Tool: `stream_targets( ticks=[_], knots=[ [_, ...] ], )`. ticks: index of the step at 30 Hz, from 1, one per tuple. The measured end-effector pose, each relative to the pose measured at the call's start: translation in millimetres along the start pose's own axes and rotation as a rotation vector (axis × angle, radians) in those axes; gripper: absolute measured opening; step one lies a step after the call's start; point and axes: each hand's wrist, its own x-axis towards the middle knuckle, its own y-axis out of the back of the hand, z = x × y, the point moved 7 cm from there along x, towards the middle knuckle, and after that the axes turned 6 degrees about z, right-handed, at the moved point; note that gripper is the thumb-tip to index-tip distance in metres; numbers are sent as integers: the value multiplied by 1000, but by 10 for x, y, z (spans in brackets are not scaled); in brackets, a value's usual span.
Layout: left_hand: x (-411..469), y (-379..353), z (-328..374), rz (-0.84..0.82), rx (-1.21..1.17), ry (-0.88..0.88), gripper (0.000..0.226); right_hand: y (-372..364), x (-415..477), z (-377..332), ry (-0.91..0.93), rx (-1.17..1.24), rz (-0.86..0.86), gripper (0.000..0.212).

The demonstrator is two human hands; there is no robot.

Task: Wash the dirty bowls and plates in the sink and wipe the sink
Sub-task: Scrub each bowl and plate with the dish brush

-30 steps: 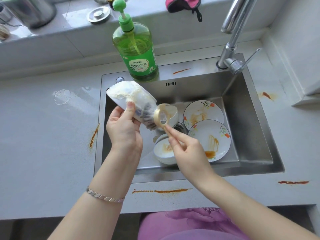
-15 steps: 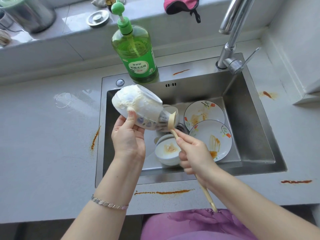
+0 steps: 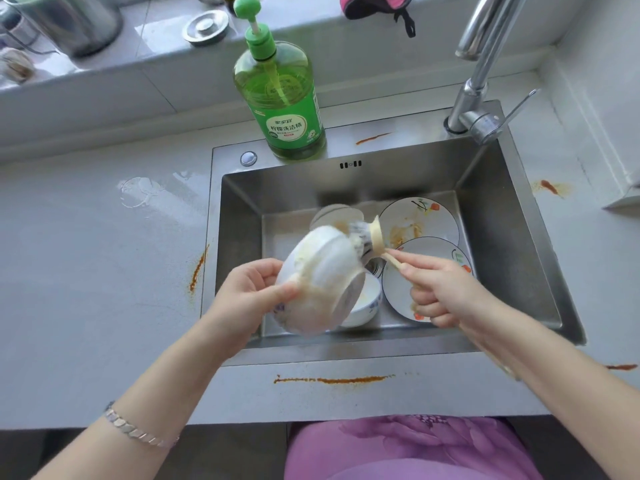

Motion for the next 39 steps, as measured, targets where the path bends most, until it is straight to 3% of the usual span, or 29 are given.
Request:
stream_targets(
  ticks=[5,10,15,18,23,26,30,34,39],
  knots=[
    [-1,16,-156,26,197,17,18,-287,-245,-314,359,-451,-72,36],
    [-37,-27,-162,-20,140,-10,19,-165,-84,-244,242,-440,4,36],
    [-23,17,-197,-20,205,-27,31,-252,-201,-296,282,-423,-81,35],
    [-34,-6,-212,-49,218,-23,24,-164,-92,-270,231,-441,-44,35],
    [-25,18,-140,-73,200,-49,25,-250,-142,-430,319,-467,-100,34],
    [-6,67,-36,-61,103,-82,35,-45,158,-213,188,-382,-8,32],
    [73,170,-3,77,-216,-65,46,-86,267,182,79,-199,52,32],
    [171,143,-80,345,-357,-16,9,-243,193,219,130,-54,121,34],
    [242,41,-189,546,-438,66,8,-496,-6,165,291,-99,145,37]
  ],
)
